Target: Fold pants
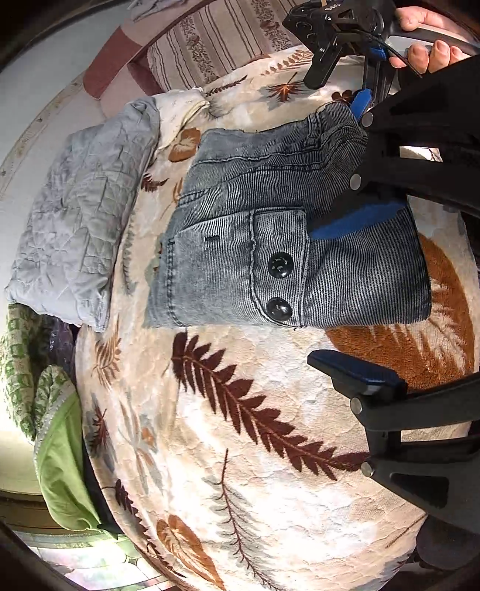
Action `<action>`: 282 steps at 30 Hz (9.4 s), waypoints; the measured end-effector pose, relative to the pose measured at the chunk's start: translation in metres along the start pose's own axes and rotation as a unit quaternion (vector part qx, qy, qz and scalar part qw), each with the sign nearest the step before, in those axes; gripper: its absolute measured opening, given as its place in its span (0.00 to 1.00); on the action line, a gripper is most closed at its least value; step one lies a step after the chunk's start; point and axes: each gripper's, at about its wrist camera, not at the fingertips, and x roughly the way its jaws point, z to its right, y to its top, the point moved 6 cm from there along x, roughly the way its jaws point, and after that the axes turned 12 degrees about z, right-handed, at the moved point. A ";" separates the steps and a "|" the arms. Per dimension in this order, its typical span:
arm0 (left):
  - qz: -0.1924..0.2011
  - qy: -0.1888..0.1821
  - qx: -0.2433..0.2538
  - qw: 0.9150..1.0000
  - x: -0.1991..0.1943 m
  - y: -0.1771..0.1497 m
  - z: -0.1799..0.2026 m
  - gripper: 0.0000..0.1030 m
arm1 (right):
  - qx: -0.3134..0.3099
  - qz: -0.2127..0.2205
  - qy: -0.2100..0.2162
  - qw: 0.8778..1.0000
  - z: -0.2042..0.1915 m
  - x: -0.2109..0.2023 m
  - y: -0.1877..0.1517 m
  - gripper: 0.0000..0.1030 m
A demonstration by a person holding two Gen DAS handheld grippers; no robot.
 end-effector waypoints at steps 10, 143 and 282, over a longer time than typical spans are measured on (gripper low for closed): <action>0.010 0.017 0.010 1.000 -0.003 0.000 0.002 0.70 | -0.028 -0.015 -0.015 0.999 -0.028 0.000 -0.005 0.80; -0.100 -0.237 -0.189 0.948 0.088 0.072 -0.019 0.82 | -0.346 -0.081 -0.152 0.922 -0.058 0.081 -0.037 0.76; 0.024 0.067 -0.019 0.997 -0.006 0.017 -0.057 0.93 | -0.134 0.077 -0.027 0.988 -0.024 -0.022 -0.001 0.79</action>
